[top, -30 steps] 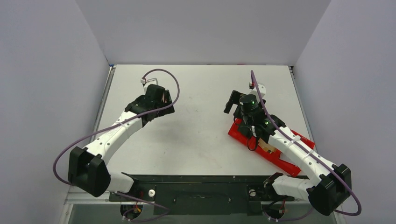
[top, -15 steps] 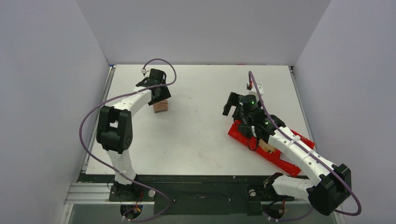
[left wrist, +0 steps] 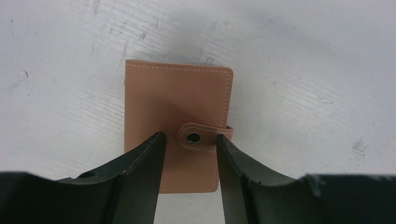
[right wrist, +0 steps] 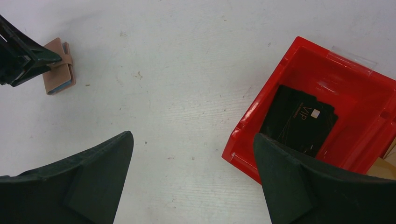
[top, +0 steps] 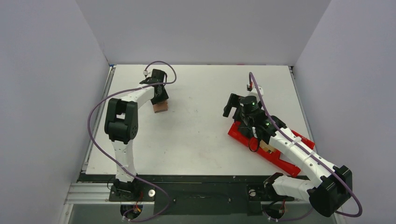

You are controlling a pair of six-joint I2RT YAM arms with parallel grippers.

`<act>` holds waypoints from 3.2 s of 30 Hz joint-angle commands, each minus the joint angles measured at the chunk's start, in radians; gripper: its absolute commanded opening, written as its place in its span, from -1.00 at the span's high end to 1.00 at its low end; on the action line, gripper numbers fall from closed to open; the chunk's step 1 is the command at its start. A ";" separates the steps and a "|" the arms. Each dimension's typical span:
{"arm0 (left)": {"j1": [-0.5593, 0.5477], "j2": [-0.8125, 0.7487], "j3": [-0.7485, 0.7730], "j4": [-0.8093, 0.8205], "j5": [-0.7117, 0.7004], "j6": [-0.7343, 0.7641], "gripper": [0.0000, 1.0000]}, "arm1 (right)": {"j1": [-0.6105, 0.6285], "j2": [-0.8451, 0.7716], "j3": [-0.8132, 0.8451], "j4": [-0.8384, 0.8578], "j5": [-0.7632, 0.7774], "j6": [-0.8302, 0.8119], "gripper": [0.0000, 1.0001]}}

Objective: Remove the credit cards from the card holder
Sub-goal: Move the card holder to the center of the board, then open the card holder at the center of the board.

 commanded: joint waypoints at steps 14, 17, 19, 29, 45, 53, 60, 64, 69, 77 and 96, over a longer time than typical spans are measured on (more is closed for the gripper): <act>-0.006 -0.034 -0.087 0.066 0.044 -0.010 1.00 | 0.001 0.034 -0.019 0.017 -0.057 0.018 -0.87; -0.033 -0.082 -0.128 0.056 0.039 -0.023 1.00 | 0.008 0.045 -0.020 0.023 -0.068 0.018 -0.87; -0.057 -0.120 -0.160 0.042 0.028 -0.045 1.00 | 0.015 0.055 -0.022 0.030 -0.074 0.019 -0.86; -0.204 -0.333 -0.367 -0.030 0.011 -0.201 1.00 | 0.036 0.107 -0.034 0.063 -0.113 0.033 -0.85; -0.573 -0.484 -0.423 -0.090 0.040 -0.435 1.00 | 0.019 0.051 -0.180 0.114 -0.107 0.080 -0.85; -0.648 -0.336 -0.256 -0.064 0.106 -0.414 0.79 | 0.006 0.015 -0.211 0.105 -0.099 0.100 -0.85; -0.597 -0.416 -0.292 -0.046 0.129 -0.327 0.42 | 0.057 0.043 -0.215 0.124 -0.094 0.127 -0.83; -0.549 -0.508 -0.368 -0.030 0.139 -0.288 0.34 | 0.145 0.106 -0.166 0.113 -0.026 0.131 -0.83; -0.446 -0.631 -0.494 -0.026 0.144 -0.259 0.32 | 0.209 0.229 -0.093 0.125 -0.004 0.124 -0.69; -0.363 -0.728 -0.618 -0.016 0.178 -0.227 0.29 | 0.238 0.401 0.021 0.108 0.002 0.088 -0.33; -0.348 -0.697 -0.656 0.035 0.230 -0.226 0.27 | 0.271 0.492 0.019 0.124 -0.003 0.121 0.31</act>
